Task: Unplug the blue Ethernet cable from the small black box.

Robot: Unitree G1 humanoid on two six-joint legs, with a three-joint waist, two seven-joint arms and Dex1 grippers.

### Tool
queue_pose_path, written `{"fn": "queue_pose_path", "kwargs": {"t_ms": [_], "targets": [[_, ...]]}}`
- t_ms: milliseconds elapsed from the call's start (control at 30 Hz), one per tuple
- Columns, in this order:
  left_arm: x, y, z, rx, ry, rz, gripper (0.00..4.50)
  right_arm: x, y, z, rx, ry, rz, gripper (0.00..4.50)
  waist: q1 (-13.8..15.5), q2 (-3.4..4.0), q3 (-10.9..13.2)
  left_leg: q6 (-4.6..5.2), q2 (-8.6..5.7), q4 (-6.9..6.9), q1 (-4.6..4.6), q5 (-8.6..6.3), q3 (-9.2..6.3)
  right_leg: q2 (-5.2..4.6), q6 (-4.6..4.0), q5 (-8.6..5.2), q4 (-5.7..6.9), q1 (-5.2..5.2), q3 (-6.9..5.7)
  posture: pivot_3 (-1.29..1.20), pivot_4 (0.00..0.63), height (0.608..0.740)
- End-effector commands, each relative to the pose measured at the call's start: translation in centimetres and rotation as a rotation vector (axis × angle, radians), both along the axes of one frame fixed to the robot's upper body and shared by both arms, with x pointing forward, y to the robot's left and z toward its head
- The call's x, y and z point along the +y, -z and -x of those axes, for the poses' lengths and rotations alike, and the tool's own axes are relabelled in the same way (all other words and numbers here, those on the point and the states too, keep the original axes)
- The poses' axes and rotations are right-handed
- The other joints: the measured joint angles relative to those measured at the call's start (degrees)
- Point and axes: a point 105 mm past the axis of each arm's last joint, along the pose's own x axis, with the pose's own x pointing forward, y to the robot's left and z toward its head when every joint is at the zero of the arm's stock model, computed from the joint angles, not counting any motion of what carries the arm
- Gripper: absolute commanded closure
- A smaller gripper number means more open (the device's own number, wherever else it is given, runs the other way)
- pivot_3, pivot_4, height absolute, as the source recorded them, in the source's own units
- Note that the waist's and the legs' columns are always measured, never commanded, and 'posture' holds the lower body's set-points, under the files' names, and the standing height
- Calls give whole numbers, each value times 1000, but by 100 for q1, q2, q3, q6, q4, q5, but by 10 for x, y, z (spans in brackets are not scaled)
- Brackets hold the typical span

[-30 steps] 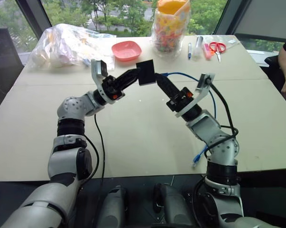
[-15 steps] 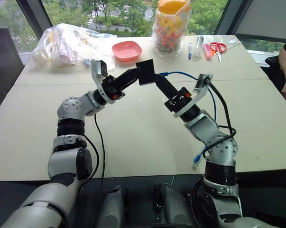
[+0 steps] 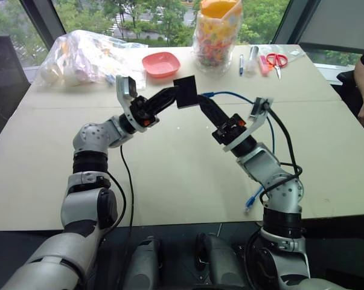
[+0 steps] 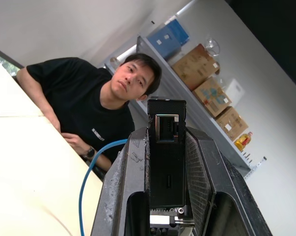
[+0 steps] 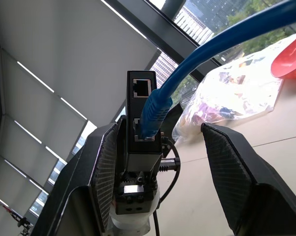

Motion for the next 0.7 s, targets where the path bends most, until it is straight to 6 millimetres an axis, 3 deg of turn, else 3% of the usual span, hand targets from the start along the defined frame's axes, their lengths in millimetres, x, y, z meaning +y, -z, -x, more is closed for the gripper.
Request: {"fn": "queue_pose_path", "kwargs": {"t_ms": [33,300,400,533,700], "targets": [[2,-13,4,-57,0,15,4066,-3,-12,4,-43,8,-39,1717,0,0,0,0,0,0,0,0,0,0,0,0,0,0,0,0,150,740],[0,-11,5,-55,6,9,4066,-3,-9,-1,-25,19,-33,1717,0,0,0,0,0,0,0,0,0,0,0,0,0,0,0,0,150,740],[0,-12,5,-55,3,10,4066,-2,-8,-3,-18,24,-21,2503,0,0,0,0,0,0,0,0,0,0,0,0,0,-1,0,0,150,740],[0,-12,5,-54,0,8,4066,-1,-8,-3,-18,25,-27,4455,-1,0,0,0,0,0,0,0,0,0,0,0,-1,-1,0,0,150,740],[1,-11,4,-51,-5,4,4066,-1,-6,-3,-15,27,-10,4455,0,0,0,0,0,-1,-2,0,0,0,0,0,-1,-2,0,0,150,740]]}}
